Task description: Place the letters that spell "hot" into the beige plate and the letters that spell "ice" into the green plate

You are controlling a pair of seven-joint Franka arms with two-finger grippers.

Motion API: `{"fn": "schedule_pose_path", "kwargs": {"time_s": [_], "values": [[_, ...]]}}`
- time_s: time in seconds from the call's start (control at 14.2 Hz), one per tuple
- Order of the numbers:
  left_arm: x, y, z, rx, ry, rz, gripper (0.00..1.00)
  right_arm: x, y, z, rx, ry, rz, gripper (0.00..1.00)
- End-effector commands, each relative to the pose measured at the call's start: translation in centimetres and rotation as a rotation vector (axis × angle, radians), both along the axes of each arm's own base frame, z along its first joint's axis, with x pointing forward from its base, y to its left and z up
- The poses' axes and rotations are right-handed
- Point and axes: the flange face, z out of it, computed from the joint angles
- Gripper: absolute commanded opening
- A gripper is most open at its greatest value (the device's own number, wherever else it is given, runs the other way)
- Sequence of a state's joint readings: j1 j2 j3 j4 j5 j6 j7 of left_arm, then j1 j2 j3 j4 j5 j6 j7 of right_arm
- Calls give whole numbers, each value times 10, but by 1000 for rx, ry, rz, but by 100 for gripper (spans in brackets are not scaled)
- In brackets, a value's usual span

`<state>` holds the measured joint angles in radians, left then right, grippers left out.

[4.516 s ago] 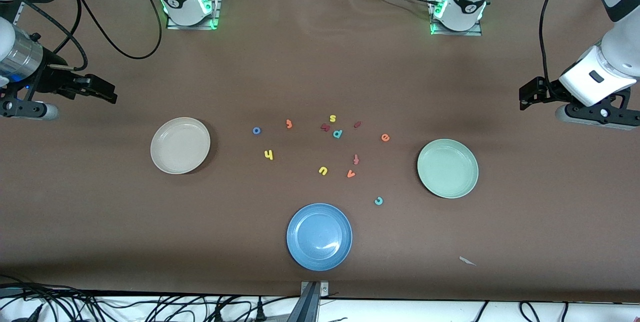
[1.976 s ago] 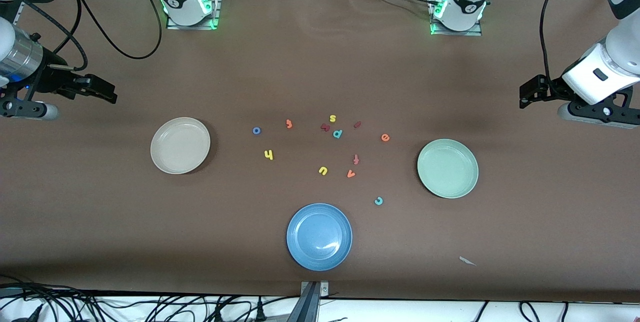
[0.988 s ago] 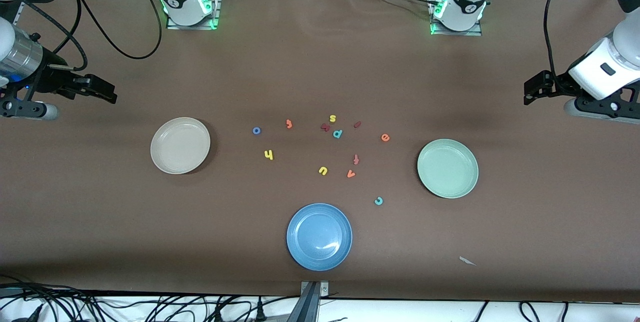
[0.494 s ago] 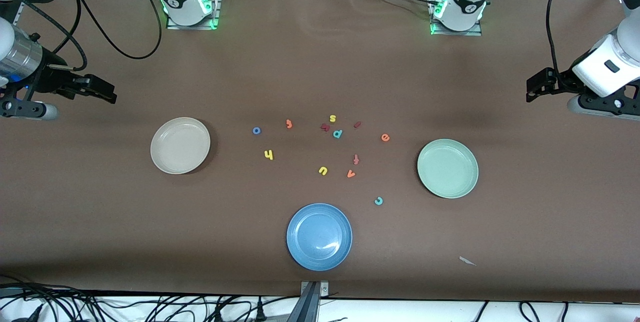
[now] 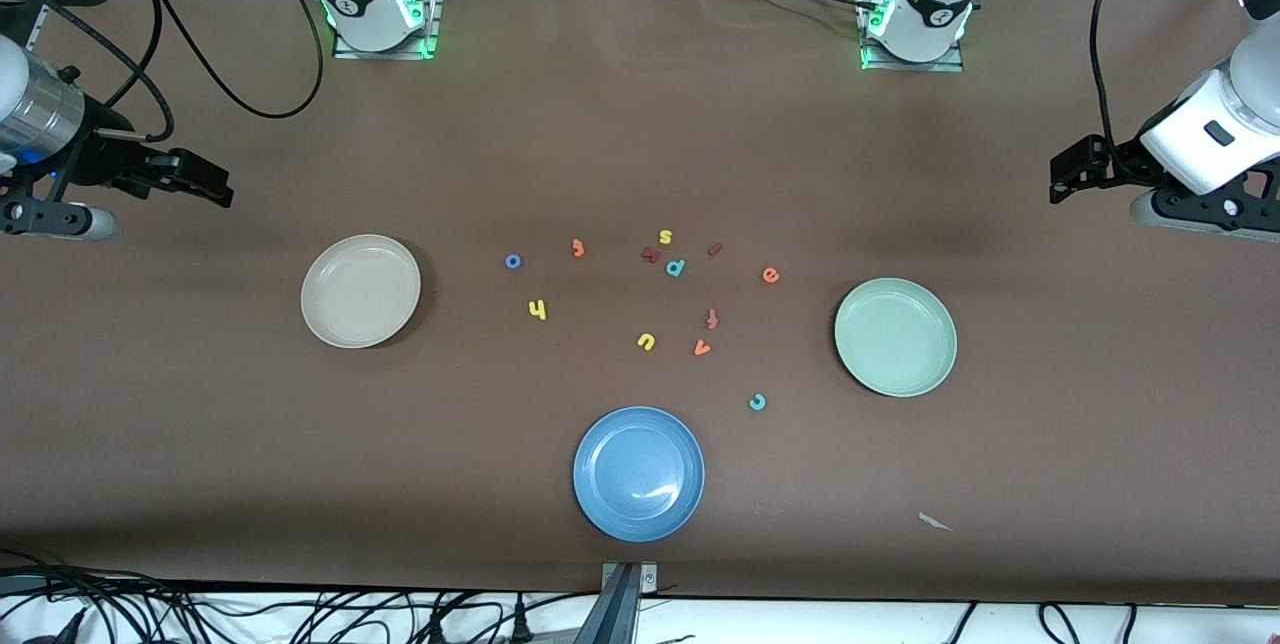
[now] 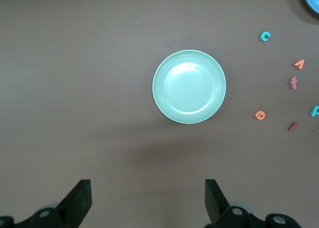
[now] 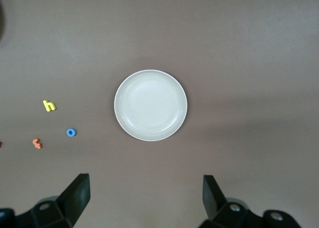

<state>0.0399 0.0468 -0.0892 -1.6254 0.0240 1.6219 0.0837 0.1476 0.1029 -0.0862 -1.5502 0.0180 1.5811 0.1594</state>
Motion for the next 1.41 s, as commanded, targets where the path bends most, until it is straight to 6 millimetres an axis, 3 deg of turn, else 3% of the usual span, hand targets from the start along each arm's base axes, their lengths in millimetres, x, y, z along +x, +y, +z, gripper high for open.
{"fn": "schedule_pose_path", "kwargs": {"time_s": [0.0, 0.78, 1.34], "values": [[1, 2, 0, -9, 4, 7, 100, -4, 0, 6, 6, -10, 10, 100], [0, 2, 9, -10, -24, 0, 100, -3, 2, 5, 6, -15, 12, 100], [1, 2, 4, -12, -14, 5, 100, -3, 3, 5, 8, -16, 13, 100]]}}
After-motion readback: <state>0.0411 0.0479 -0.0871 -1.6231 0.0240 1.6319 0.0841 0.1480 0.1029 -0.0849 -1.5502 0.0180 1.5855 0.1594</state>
